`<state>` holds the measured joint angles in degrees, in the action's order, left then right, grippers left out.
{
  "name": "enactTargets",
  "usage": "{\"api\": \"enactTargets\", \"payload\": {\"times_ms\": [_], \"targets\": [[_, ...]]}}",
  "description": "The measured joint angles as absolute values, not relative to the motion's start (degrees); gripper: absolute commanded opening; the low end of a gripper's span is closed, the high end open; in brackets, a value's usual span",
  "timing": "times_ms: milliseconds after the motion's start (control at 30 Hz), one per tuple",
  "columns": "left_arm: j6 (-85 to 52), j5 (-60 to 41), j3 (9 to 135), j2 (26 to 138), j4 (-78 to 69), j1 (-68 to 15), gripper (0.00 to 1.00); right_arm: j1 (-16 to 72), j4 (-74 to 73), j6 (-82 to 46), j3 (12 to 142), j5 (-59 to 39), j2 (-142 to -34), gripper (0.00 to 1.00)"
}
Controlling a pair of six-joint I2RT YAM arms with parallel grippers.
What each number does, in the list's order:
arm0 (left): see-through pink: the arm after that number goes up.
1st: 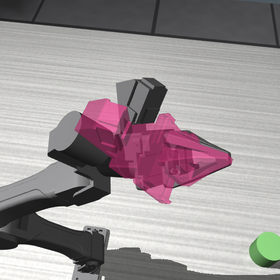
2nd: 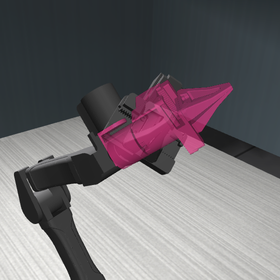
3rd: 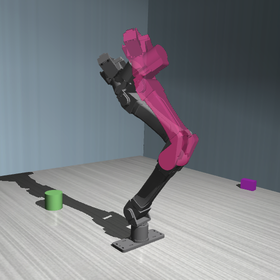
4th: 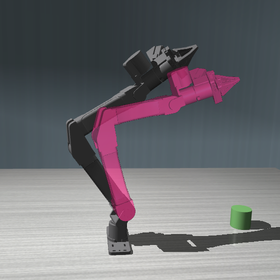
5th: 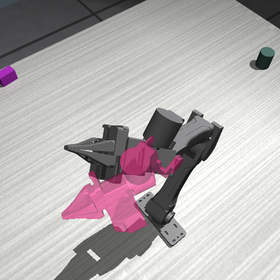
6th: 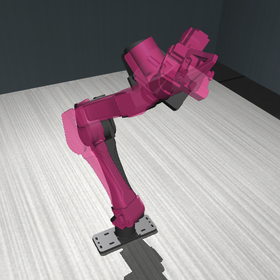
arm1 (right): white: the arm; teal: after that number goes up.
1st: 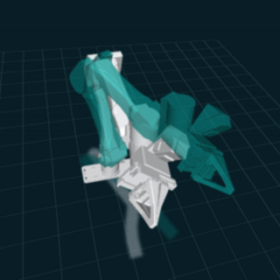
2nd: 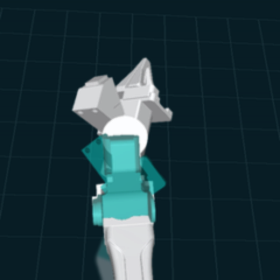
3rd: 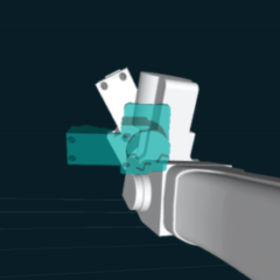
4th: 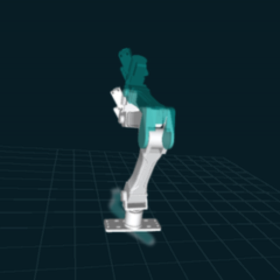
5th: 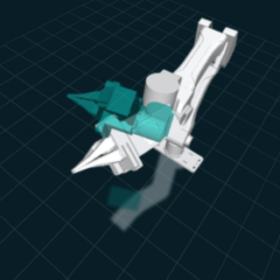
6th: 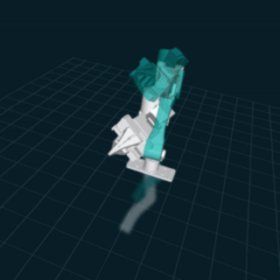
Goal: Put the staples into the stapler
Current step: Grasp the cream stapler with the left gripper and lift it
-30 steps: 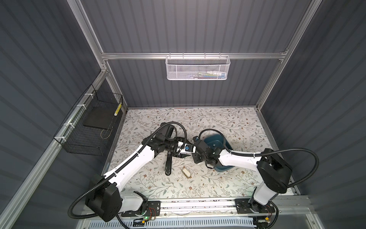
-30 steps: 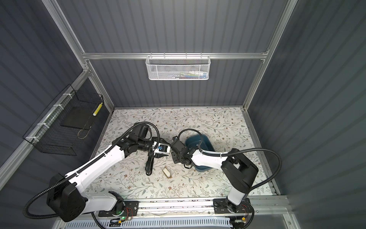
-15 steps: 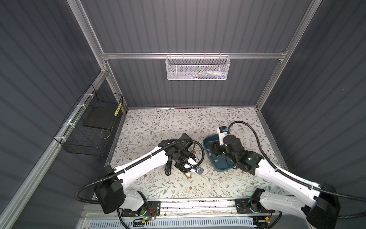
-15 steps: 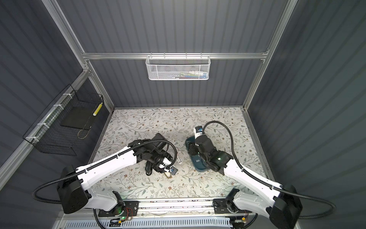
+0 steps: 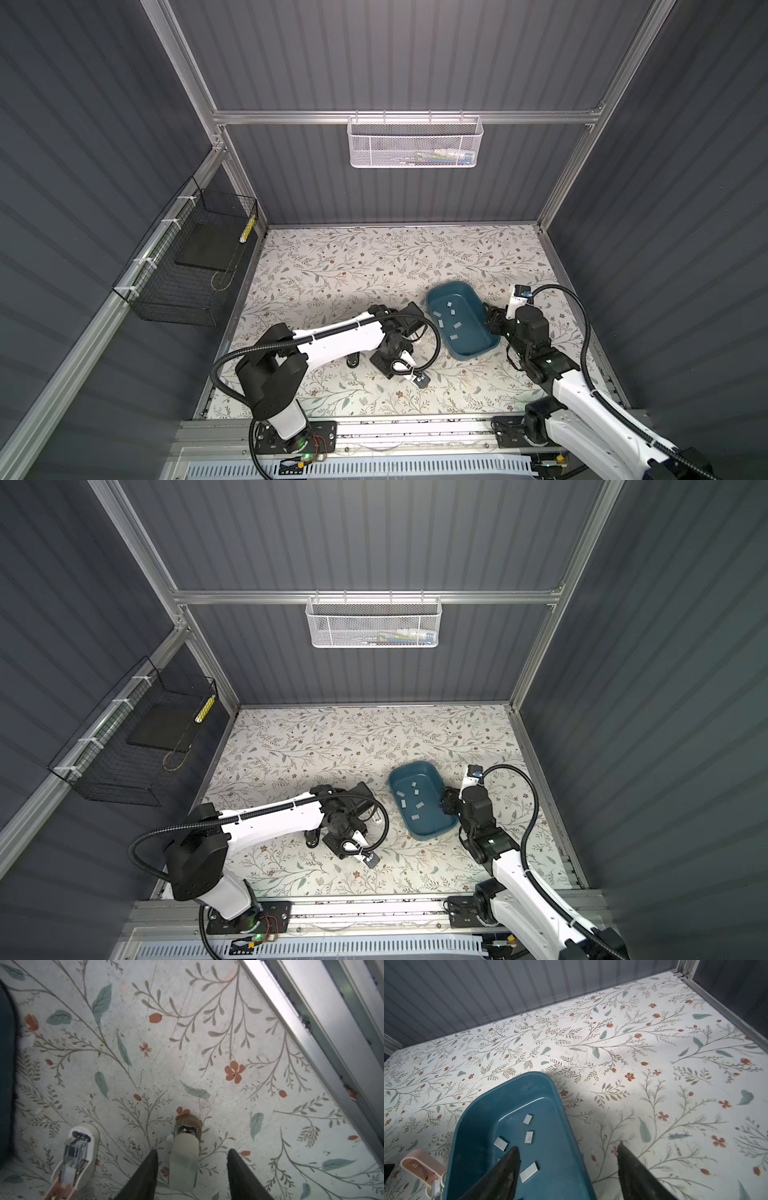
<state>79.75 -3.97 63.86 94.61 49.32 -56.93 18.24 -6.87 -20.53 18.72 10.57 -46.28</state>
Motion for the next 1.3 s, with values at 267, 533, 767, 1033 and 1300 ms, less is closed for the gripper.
{"api": "enactTargets", "payload": {"times_ms": [267,533,767,1033,1300], "targets": [[79.31,-1.80,63.51,95.09,47.31,-56.93,0.53,18.04,-11.14,-20.58,18.72,7.84,-47.48,0.75],[78.87,-0.97,63.59,99.22,46.92,-56.93,0.46,18.04,-12.16,-20.56,18.63,6.61,-47.48,0.75],[78.48,-0.69,64.31,100.05,47.37,-56.93,0.29,18.04,-12.40,-20.56,18.61,6.17,-47.48,0.74],[78.43,-0.54,65.30,100.05,47.94,-56.93,0.10,18.04,-12.43,-20.58,18.28,5.72,-47.48,0.73],[77.78,-0.75,65.67,94.17,47.72,-56.36,0.00,18.04,-9.32,-21.74,19.46,4.34,-47.29,0.68]]}}
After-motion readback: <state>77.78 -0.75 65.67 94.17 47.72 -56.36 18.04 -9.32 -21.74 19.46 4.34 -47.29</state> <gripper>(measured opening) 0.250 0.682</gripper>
